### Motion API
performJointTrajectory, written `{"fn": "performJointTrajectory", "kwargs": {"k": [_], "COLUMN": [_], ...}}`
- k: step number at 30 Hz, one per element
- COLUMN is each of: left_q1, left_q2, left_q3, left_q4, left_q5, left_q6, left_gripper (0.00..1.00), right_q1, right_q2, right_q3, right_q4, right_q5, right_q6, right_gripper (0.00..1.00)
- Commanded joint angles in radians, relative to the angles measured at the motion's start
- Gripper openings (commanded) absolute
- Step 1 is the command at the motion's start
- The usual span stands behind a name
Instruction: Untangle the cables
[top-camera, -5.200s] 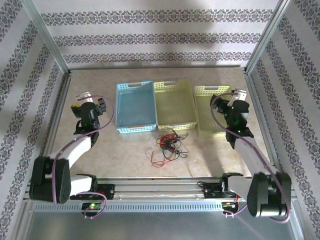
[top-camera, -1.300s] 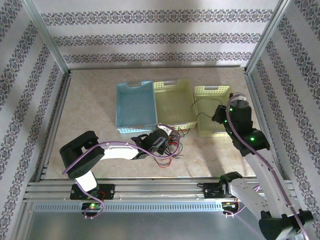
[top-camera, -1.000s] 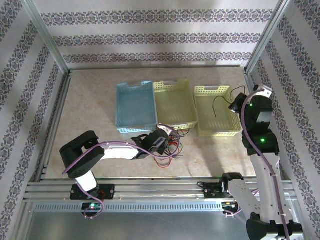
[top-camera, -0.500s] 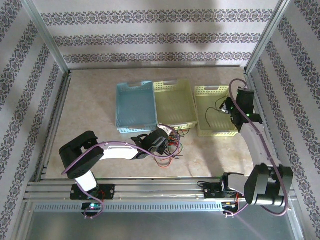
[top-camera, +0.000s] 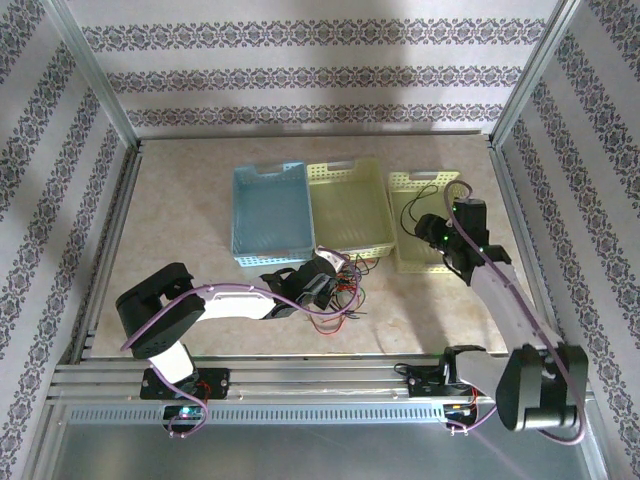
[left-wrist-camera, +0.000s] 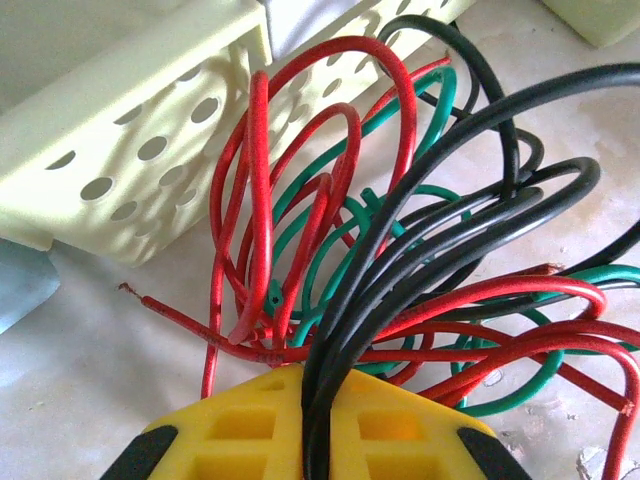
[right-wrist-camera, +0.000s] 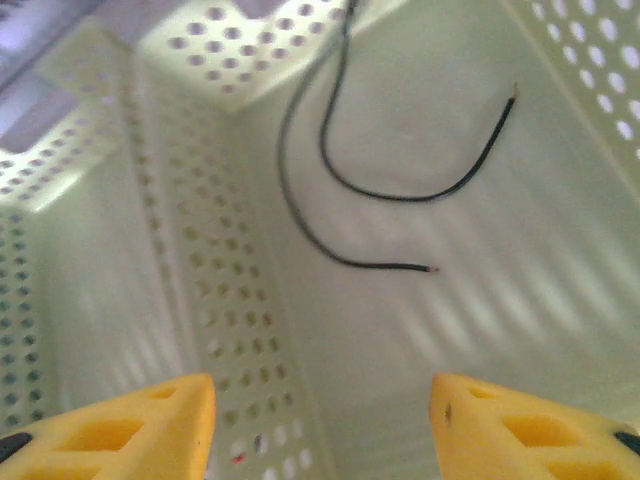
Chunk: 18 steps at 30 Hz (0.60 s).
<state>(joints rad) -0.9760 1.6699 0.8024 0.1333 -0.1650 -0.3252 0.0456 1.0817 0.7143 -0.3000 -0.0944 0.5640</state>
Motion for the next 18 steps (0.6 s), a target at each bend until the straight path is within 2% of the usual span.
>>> {"fn": "performJointTrajectory", "kwargs": {"k": [1,3,6,8,12,18], "left_q1": [-0.009,-0.009,-0.009,-0.009,-0.008,-0.009], "left_q2": [-0.032,-0.035,-0.039,-0.038,-0.036,-0.041], "left_q3": [-0.013,-0.014,-0.017,-0.016,-0.012,-0.014], "left_q4": [0.018,0.022,0.025,0.025,0.022,0.022], "left_q5": [0.002,0.006,0.013,0.013,0.014,0.01], "left_q6": [0.003,0.005,0.006,0.006,0.008,0.003], "left_gripper": [0.12,0.12,0.12,0.13,0.12,0.13], "right_q1": [0.062,0.096,0.162,0.245,0.391,0.456], "right_q2": [-0.081,-0.114,-0.122,-0.092,0.01,0.163], "right_q3": [-0.019,-0.034,-0.067,-0.08,-0.083,-0.055], "right_q4": [-0.069,-0.07,-0.016,0.004,0.016,0.061], "right_q5": [0.038,-0.021,-0.248,-0.341,-0.402,-0.349], "right_q6": [-0.044,-0.06,-0.086,-0.102,-0.146,-0.142], "right_gripper": [0.58,0.56,0.54,0.53,0.52,0.49]}}
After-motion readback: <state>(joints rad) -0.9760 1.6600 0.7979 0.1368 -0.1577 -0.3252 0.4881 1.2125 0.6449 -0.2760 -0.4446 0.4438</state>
